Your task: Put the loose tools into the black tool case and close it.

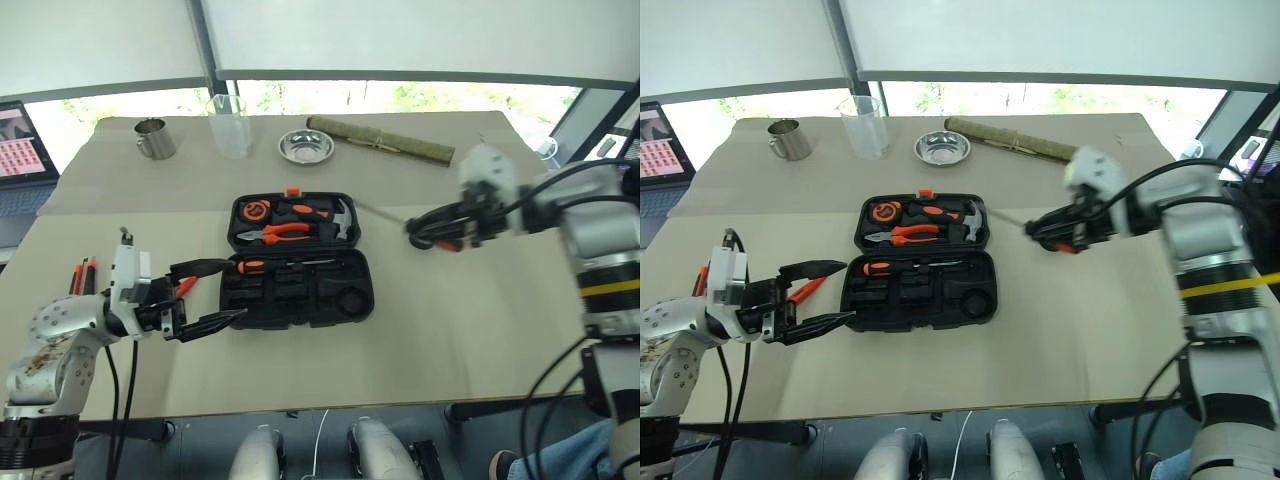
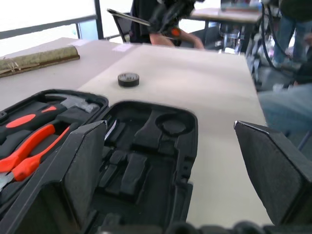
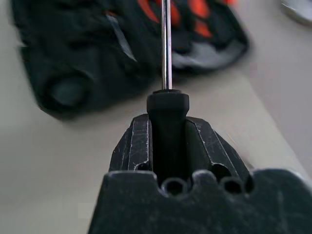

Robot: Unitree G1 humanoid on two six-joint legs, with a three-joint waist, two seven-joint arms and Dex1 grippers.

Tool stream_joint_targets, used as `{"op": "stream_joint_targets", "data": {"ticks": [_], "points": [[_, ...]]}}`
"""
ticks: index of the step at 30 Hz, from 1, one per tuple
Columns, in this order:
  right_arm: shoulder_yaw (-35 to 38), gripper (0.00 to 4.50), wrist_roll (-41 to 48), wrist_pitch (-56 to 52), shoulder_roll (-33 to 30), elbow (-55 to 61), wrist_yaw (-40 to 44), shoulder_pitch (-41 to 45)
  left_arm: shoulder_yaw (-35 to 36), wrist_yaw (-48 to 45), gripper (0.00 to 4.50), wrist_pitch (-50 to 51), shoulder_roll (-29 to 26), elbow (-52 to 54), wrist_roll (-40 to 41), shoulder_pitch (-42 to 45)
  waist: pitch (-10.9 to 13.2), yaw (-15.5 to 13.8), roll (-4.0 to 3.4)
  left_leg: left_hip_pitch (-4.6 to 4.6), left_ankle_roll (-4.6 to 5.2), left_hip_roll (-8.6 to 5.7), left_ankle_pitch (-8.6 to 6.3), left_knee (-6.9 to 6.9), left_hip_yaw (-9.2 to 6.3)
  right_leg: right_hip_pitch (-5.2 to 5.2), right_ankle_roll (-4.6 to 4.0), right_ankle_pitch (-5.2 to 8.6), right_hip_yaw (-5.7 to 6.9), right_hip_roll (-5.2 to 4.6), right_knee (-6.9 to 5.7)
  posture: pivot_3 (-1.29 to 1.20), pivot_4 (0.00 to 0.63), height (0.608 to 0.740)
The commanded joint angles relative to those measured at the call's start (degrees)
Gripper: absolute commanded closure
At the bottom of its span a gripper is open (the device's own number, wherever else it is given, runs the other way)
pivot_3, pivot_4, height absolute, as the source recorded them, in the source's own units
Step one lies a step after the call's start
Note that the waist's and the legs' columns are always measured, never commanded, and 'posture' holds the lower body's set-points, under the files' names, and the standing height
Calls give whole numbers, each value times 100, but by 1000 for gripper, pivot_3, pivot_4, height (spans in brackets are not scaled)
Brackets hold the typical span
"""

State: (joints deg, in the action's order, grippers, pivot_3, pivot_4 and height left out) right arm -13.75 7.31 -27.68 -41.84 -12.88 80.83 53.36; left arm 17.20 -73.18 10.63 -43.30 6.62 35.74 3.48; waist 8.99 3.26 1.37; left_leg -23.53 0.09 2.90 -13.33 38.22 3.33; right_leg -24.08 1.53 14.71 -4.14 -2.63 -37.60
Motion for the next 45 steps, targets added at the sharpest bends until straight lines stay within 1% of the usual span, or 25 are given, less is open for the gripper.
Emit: {"op": "stream_joint_targets", "data": {"ticks": [1,3,5,8,12,22,28,31,37,38,39,40,43,45], "points": [[-554,3881,-335,-97,443,356,-220,376,283,45,0,-283,-101,-177,-194,-256,2,-61,0,-22,0,-3,0,9,0,-18,0,0,0,-3,-4,0,150,740],[-986,3881,-674,162,590,292,-213,416,352,36,0,-358,-116,-138,-242,-439,2,-122,0,-45,0,-3,0,28,7,-34,1,0,8,-6,-6,0,150,740],[-1222,3881,-915,377,707,133,-316,444,387,97,0,-342,-91,-42,-214,-522,2,-225,1,-65,0,-2,-1,44,3,-41,1,0,24,-9,-5,0,150,740],[-1381,3881,-1032,398,939,23,-411,492,381,182,0,-303,-86,138,-187,-586,3,-280,2,-74,-1,-9,-1,55,7,-46,3,-1,26,-19,-7,0,150,740],[-1542,3881,-1209,365,1322,-177,-596,569,412,329,0,-175,-99,455,-104,-660,3,-243,2,-69,-1,-5,-1,59,7,-44,4,-2,25,-11,-16,0,150,740],[-1710,3881,-1556,586,1615,-928,-663,755,394,546,0,-124,4,810,-73,-900,3,-222,2,-62,-1,3,-1,58,5,-46,-1,0,23,1,-32,0,150,740],[-1645,3881,-1621,751,1787,-1349,-699,900,300,563,0,-144,51,783,-114,-852,3,-220,2,-61,-1,2,0,58,5,-45,-1,0,23,0,-34,0,150,740],[-1731,3881,-1695,911,1811,-1547,-573,963,242,571,0,-155,73,764,-142,-823,3,-219,2,-61,-1,2,0,58,5,-45,-1,0,23,0,-35,0,150,740],[-1617,3881,-1764,843,1987,-1930,-727,1060,232,588,0,-160,84,788,-133,-858,3,-217,2,-59,-1,2,0,58,6,-44,-1,0,22,1,-36,0,150,740],[-1617,3881,-1704,853,1948,-1884,-518,1066,237,585,0,-158,85,790,-124,-864,3,-215,2,-58,-1,2,0,58,6,-44,-1,0,22,1,-37,0,150,740],[-1618,2865,-1658,864,1915,-1834,-358,1059,242,583,0,-163,91,797,-120,-879,3,-223,2,-58,-1,2,0,58,6,-44,-1,0,22,1,-37,0,150,740],[-1543,2623,-1551,860,1907,-1749,-239,1069,250,575,0,-174,93,781,-119,-886,3,-231,2,-58,-2,2,0,58,6,-44,-1,0,23,0,-37,0,150,740],[-1300,1619,-1323,955,1884,-1642,-77,1169,267,569,0,-204,101,748,-128,-900,3,-229,2,-59,-2,1,0,58,6,-42,-1,0,23,-1,-35,0,150,740],[-1124,1619,-1165,1094,1864,-1643,2,1238,277,588,0,-200,112,754,-121,-905,3,-224,2,-58,-2,2,0,58,5,-43,-1,0,23,0,-36,0,150,740]]}}
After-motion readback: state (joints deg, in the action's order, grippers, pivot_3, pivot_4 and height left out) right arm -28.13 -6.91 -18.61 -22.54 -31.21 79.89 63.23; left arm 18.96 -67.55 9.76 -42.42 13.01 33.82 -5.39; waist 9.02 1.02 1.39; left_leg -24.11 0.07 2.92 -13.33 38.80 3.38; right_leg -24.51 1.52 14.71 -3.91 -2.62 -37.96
